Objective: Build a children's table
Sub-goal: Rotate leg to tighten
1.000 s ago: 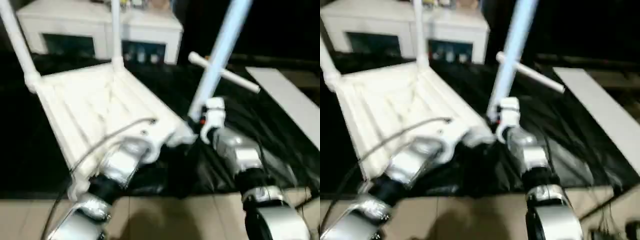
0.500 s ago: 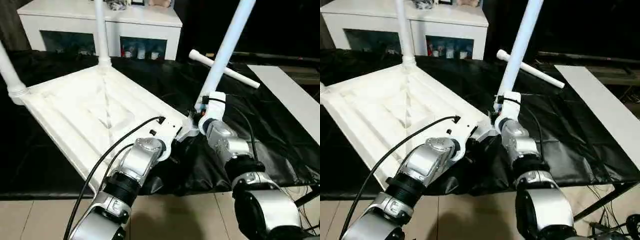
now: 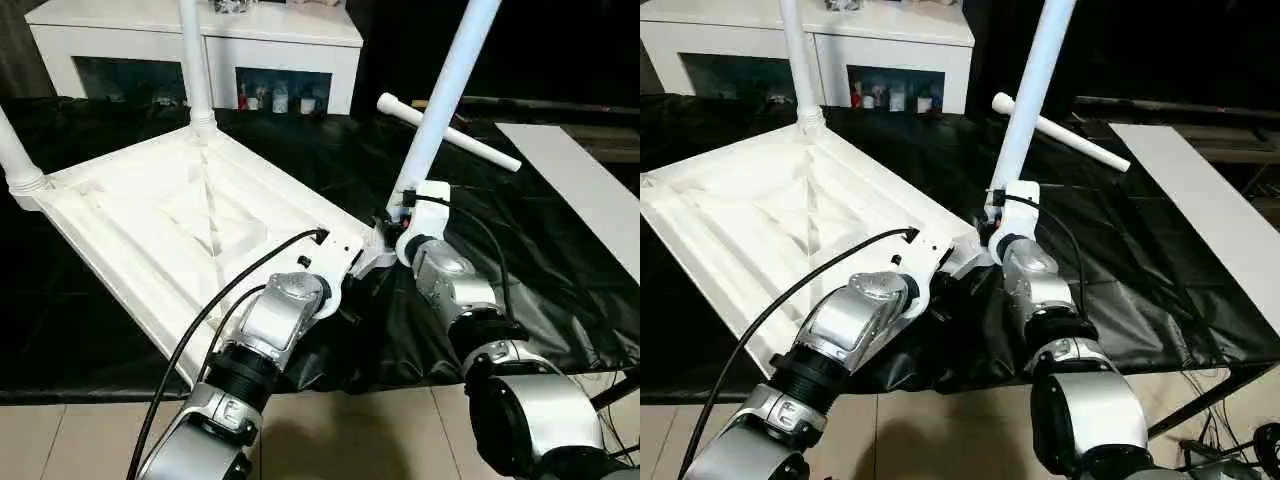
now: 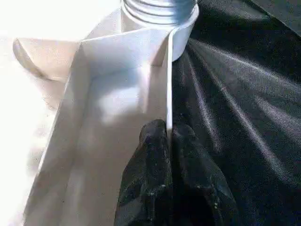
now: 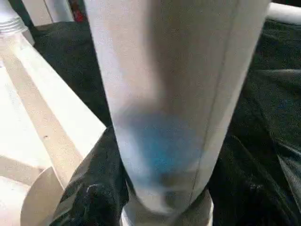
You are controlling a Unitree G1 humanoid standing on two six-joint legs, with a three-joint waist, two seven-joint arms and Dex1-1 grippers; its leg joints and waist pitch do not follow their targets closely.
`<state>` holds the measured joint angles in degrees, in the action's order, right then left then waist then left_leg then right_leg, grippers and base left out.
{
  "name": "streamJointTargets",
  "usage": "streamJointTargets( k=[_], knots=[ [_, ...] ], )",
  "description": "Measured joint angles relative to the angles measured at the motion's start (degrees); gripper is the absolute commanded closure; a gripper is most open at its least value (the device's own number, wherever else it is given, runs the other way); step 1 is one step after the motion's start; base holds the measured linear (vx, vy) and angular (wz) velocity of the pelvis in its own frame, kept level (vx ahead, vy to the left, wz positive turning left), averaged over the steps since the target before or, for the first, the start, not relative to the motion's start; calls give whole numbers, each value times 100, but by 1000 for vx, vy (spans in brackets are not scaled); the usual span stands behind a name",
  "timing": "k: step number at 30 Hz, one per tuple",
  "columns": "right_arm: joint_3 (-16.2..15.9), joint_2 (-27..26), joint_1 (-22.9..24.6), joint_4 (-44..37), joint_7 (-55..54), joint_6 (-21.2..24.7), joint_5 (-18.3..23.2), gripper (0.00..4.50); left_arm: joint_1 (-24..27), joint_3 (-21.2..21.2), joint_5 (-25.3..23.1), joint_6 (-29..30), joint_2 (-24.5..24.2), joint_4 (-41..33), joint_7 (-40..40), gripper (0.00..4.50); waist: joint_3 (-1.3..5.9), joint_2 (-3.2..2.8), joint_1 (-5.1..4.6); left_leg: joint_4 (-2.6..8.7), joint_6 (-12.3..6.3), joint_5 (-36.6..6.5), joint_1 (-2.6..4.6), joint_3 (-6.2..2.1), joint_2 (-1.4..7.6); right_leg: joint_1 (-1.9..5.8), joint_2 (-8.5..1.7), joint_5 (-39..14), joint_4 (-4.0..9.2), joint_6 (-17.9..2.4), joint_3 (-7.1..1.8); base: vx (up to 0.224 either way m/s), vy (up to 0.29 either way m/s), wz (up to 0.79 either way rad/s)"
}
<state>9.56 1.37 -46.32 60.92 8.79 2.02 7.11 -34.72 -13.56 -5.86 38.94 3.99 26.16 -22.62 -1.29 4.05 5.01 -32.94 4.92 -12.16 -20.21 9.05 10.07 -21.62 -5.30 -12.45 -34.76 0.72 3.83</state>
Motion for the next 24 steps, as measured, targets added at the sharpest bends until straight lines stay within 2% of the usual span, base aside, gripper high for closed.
streamJointTargets(
  k=[3, 4, 7, 10, 12, 14, 19, 24],
  knots=[
    [10, 42, 26, 12, 117, -57, -5, 164, 0, 7, 0, 0, -1, -63, -17, 450, -23, -31, 9, 2, -13, 45, -27, 28, 11, -29, -1, 15, -13, -25, -6, 0, 0, 0],
    [3, 62, 25, 13, 182, -76, -30, 140, 0, 7, 0, 0, -1, -76, -17, 450, -28, -31, 9, 2, -17, 48, -29, 43, 20, -31, -1, 15, -13, -25, -6, 0, 0, 0],
    [-13, 70, 27, -9, 335, -129, -56, 131, -1, 23, -1, 0, -7, -117, -17, 450, -58, -41, 4, 2, -18, 48, -28, 65, 30, -35, -1, 15, -13, -25, -10, 0, 0, 0],
    [-27, 94, 79, -124, 490, -140, -56, 92, -1, 17, -1, 0, -35, -169, -35, 450, -83, -41, 4, 4, -18, 48, -28, 69, 34, -41, -1, 15, -13, -24, -9, 0, 0, 0],
    [-76, 122, 139, -230, 666, -154, -57, 88, 0, 15, -1, 0, -65, -193, -81, 450, -91, -45, 4, 8, -18, 48, -30, 72, 35, -44, 0, 15, -13, -25, -9, 0, 0, 0],
    [-111, 157, 244, -403, 887, -157, -56, 55, 0, 9, 0, 0, -128, -234, -150, 450, -97, -45, 8, 15, -18, 48, -32, 76, 41, -49, 1, 15, -13, -25, -5, 0, 0, 0],
    [-115, 160, 330, -545, 1066, -159, -54, 10, -1, 11, 0, 0, -168, -274, -212, 450, -100, -48, 6, 30, -38, 94, -34, 100, 51, -58, 2, 13, -12, -28, -8, 0, 0, 0],
    [-278, 270, 638, -1029, 1399, -152, -58, 3, -7, -27, 9, -8, -350, -385, -445, 450, -110, -56, 17, 26, -67, 116, -66, 119, 65, -83, 2, 12, -15, -30, -7, 0, 0, 0]
  ],
)
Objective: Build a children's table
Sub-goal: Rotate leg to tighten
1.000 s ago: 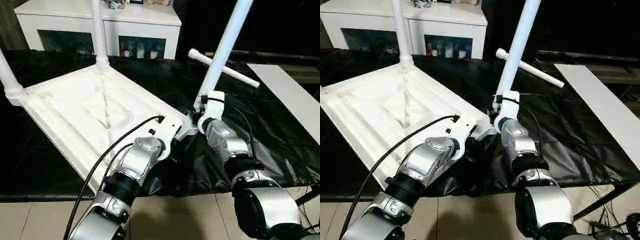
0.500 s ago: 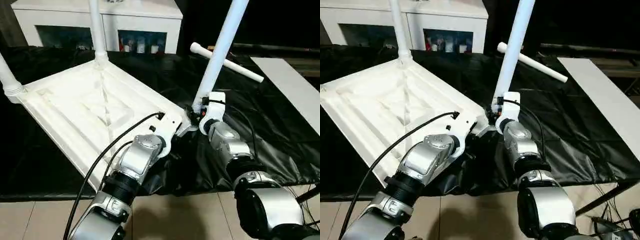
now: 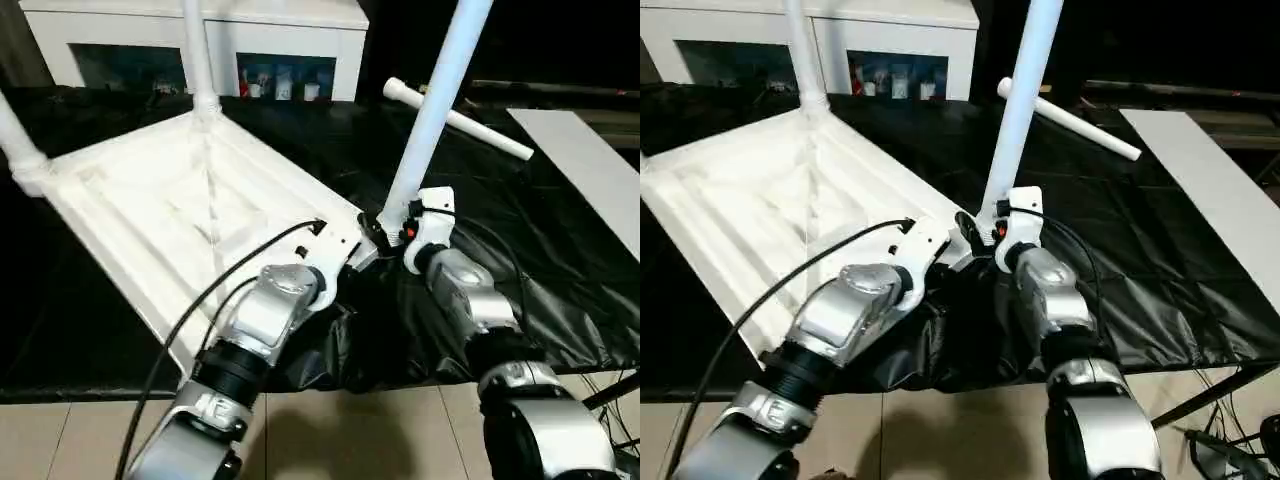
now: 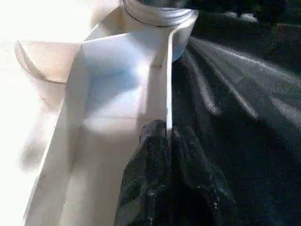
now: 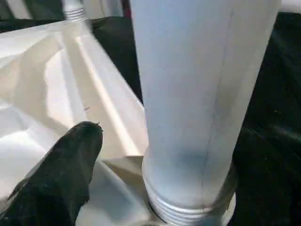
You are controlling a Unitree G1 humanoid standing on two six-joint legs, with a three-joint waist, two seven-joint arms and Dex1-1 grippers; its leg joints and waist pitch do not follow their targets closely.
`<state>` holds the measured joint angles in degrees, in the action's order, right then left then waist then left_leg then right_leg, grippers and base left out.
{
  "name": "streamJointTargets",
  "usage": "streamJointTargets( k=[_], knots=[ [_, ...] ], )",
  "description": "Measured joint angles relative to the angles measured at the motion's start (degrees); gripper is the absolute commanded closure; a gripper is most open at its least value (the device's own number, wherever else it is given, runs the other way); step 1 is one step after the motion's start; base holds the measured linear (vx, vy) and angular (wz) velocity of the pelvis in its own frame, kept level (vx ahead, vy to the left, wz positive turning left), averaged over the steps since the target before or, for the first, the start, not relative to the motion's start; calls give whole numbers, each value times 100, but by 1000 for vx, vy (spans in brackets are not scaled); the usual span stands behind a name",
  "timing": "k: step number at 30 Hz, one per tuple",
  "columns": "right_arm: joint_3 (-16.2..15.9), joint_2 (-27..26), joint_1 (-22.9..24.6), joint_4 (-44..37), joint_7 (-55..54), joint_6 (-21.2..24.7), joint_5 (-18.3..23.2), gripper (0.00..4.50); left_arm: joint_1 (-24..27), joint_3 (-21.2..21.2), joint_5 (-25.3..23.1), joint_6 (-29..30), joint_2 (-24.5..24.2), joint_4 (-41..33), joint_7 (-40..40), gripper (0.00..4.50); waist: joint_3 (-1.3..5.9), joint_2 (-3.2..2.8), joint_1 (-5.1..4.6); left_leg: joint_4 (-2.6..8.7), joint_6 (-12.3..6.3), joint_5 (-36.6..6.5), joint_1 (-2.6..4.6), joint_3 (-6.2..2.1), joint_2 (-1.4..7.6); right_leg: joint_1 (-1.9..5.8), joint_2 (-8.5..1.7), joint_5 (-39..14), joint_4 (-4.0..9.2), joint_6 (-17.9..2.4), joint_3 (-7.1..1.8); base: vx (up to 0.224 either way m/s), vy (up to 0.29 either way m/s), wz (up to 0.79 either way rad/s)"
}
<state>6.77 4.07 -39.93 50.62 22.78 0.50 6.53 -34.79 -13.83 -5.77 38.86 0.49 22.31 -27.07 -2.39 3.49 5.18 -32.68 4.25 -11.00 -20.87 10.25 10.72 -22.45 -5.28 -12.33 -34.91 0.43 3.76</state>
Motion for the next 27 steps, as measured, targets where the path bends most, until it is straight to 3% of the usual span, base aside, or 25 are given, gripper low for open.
streamJointTargets(
  k=[8, 27],
  knots=[
    [-189, 153, 231, -219, 27, 16, -216, 3, -15, -113, 48, -24, -259, -118, -368, 450, -5, 3, 31, 0, -32, 52, -32, 33, 18, -40, 0, 4, -11, -7, 0, 0, 0, 0],
    [-470, 620, 678, -1226, 1134, 265, -105, 3, 175, -388, 175, -321, -1130, -575, -1419, 450, -45, 6, 103, -52, -43, 56, -60, 53, 33, -63, -1, 15, -44, -25, -3, 0, 0, 0]
  ],
)
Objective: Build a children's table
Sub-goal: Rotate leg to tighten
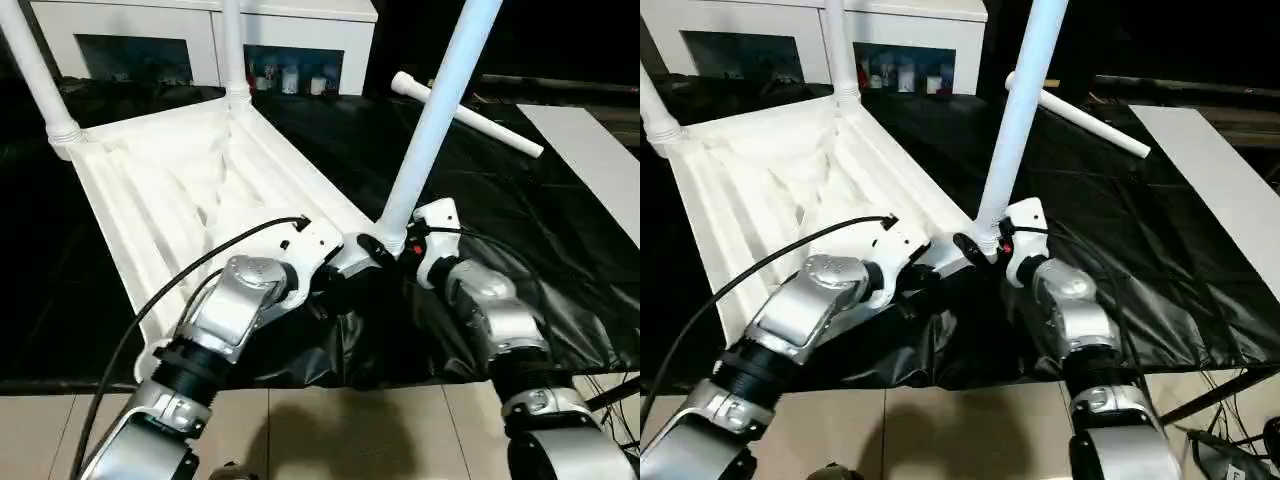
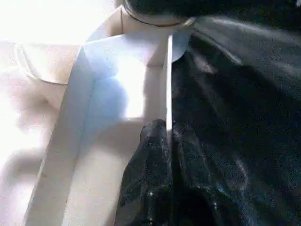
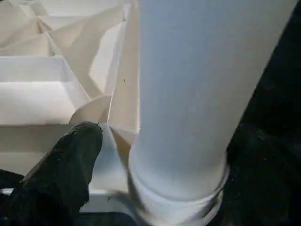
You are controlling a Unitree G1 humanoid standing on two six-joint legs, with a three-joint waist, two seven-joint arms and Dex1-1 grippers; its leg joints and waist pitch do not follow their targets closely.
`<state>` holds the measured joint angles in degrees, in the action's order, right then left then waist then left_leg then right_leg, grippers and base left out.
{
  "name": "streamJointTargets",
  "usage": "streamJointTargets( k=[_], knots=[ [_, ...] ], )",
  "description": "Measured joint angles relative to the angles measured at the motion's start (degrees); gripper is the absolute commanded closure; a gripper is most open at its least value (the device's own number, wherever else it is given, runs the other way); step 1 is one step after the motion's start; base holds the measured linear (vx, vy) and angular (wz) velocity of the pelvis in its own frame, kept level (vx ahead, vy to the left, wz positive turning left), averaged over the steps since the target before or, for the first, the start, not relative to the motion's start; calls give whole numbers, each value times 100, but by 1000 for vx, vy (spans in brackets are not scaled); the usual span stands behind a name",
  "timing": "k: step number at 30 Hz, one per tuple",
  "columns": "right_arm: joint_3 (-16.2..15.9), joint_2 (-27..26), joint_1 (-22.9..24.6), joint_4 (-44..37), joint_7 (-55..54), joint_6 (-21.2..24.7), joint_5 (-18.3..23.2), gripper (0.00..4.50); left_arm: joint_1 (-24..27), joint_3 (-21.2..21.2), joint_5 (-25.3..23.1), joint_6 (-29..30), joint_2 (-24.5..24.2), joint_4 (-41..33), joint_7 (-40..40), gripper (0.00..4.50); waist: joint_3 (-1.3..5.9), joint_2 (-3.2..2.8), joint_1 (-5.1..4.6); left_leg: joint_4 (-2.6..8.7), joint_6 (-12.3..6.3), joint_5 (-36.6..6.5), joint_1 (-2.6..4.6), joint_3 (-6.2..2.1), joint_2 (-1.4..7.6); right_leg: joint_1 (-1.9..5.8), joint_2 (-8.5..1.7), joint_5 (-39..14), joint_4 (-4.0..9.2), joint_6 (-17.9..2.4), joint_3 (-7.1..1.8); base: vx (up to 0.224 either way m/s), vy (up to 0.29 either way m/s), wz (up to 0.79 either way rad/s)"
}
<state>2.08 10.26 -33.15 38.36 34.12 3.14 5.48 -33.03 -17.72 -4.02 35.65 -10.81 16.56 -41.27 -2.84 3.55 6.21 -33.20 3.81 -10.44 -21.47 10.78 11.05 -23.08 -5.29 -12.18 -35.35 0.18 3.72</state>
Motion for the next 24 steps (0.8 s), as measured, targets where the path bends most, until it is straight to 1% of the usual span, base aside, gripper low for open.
streamJointTargets(
  k=[3, 8, 11, 14, 17, 24],
  knots=[
    [-37, 144, 60, -156, 158, 68, 6, 3, 64, -22, 43, -97, -176, -65, -230, 450, 0, 0, 28, -9, 0, 0, 1, 0, 1, 3, 0, 0, -5, 0, 0, 0, 0, 0],
    [-169, 420, 279, -431, 655, 308, 59, 3, 119, -76, 82, -460, -532, -58, -589, 450, -4, 4, 23, -37, -1, -1, 0, -1, 5, 2, 0, 1, -33, -1, -3, 0, 0, 0],
    [-283, 587, 441, -755, 1180, 505, 187, 3, 192, -110, 87, -793, -777, -58, -868, 450, -7, 6, 31, -45, 2, 0, 1, -1, 9, 2, 0, 1, -45, -1, -3, 0, 0, 0],
    [-379, 682, 547, -984, 1547, 639, 334, 3, 231, -112, 90, -970, -918, -57, -1076, 450, -9, 6, 36, -58, 1, 0, 0, -1, 9, 5, -2, 1, -54, -1, -4, 0, 0, 0],
    [-485, 719, 586, -1133, 1773, 683, 366, 3, 237, -138, 101, -1082, -1046, -57, -1262, 450, -10, 8, 35, -65, 1, 0, 0, 0, 8, 5, -3, 1, -59, -2, -6, 0, 0, 0],
    [-527, 796, 592, -1121, 1855, 708, 324, 3, 243, -180, 210, -1195, -1228, -58, -1602, 450, -12, 13, 34, -67, 1, 0, -1, 0, 9, 3, -4, 1, -66, -2, -5, 0, 0, 0]
  ],
)
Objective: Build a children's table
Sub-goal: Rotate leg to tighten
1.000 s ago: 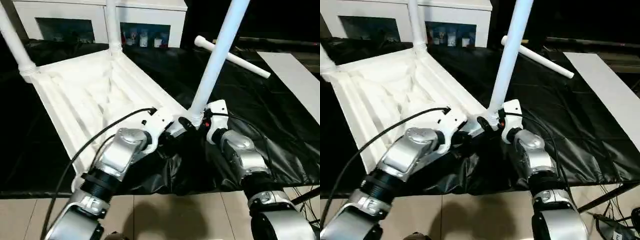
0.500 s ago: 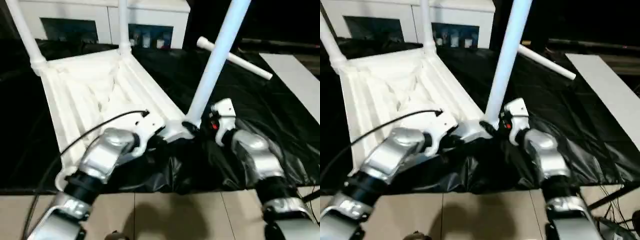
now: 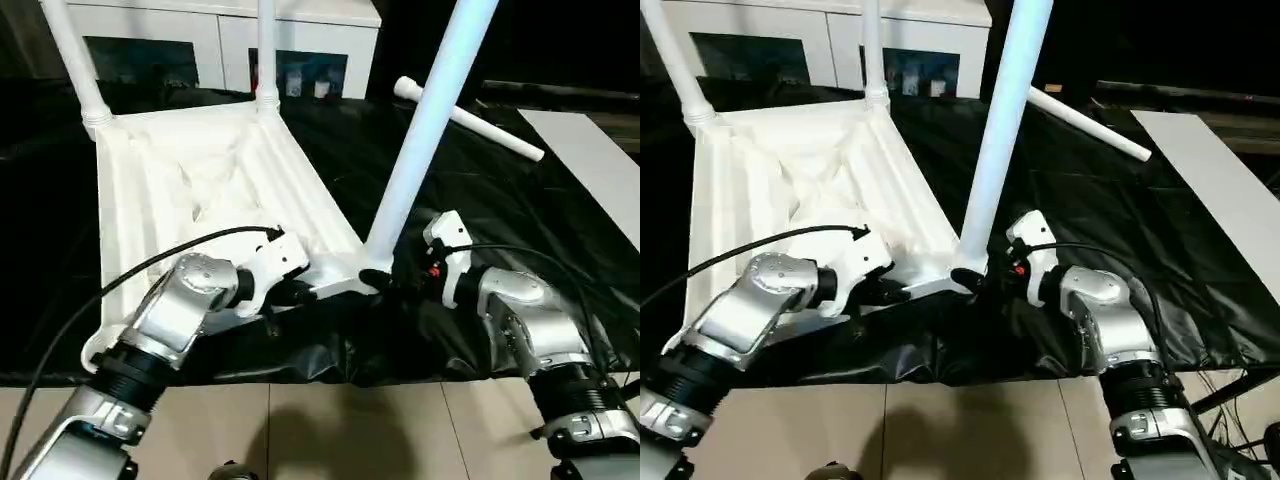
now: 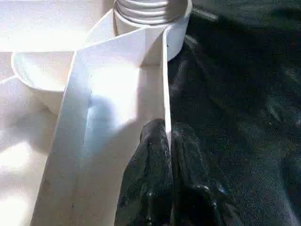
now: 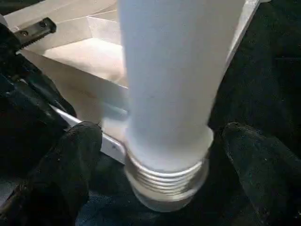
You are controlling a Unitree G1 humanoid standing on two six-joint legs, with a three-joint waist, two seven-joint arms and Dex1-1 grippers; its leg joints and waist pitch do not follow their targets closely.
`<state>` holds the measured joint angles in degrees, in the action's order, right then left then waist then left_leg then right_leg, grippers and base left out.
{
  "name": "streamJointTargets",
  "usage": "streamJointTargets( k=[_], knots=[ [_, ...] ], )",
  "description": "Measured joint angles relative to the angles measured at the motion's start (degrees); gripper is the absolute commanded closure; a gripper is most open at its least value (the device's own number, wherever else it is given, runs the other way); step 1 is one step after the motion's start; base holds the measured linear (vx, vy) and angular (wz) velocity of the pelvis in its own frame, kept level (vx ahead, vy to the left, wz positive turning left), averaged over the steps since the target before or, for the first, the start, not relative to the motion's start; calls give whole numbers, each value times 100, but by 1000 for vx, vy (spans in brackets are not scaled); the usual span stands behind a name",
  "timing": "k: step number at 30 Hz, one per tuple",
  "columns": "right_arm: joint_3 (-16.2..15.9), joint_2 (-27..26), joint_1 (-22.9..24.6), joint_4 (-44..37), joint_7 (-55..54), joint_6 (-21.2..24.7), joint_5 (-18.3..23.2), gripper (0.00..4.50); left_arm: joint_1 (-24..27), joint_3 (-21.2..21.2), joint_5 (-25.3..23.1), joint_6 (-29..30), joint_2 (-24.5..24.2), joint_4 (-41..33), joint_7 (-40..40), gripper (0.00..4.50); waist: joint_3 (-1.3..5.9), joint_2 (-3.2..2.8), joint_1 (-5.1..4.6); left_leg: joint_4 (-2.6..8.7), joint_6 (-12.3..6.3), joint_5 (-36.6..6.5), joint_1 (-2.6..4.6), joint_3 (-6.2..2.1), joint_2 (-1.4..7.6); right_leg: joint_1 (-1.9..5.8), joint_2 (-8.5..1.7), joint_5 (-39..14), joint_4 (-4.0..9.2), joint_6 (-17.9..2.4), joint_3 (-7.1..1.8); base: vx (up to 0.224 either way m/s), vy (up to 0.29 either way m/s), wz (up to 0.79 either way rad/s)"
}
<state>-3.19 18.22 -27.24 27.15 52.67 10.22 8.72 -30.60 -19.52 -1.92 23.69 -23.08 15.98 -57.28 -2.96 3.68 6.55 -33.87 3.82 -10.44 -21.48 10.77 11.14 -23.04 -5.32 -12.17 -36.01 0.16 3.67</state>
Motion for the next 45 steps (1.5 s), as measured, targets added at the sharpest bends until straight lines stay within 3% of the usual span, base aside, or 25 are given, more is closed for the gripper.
streamJointTargets(
  k=[9, 29, 39, 45],
  knots=[
    [-116, -60, -3, 117, -69, -215, -93, 3, 0, -19, 1, -57, -83, 0, -165, 450, 0, 0, 5, -10, 0, 0, 1, -1, 1, 1, 0, 0, -11, 0, -1, 0, 0, 0],
    [-223, -200, -272, 667, 48, -689, -138, 171, 0, -85, -4, -169, -185, 10, -273, 450, 0, -2, 7, -31, 1, 0, 3, -5, 2, 9, -1, 2, -24, -3, 0, 0, 0, 0],
    [-292, -217, -385, 932, 30, -843, -190, 185, -1, -89, -8, -179, -196, 50, -255, 450, 3, 1, -11, -36, 1, 0, 19, -6, 5, 26, -1, 5, -28, -7, 0, 0, 0, 0],
    [111, -776, -594, 1355, -1300, -413, -159, 185, -118, 159, -21, 153, 350, 453, 456, 450, 8, 4, -112, -36, 45, -13, 69, -5, 8, 69, 2, 33, -23, -41, -2, -9, 0, 0]
  ],
)
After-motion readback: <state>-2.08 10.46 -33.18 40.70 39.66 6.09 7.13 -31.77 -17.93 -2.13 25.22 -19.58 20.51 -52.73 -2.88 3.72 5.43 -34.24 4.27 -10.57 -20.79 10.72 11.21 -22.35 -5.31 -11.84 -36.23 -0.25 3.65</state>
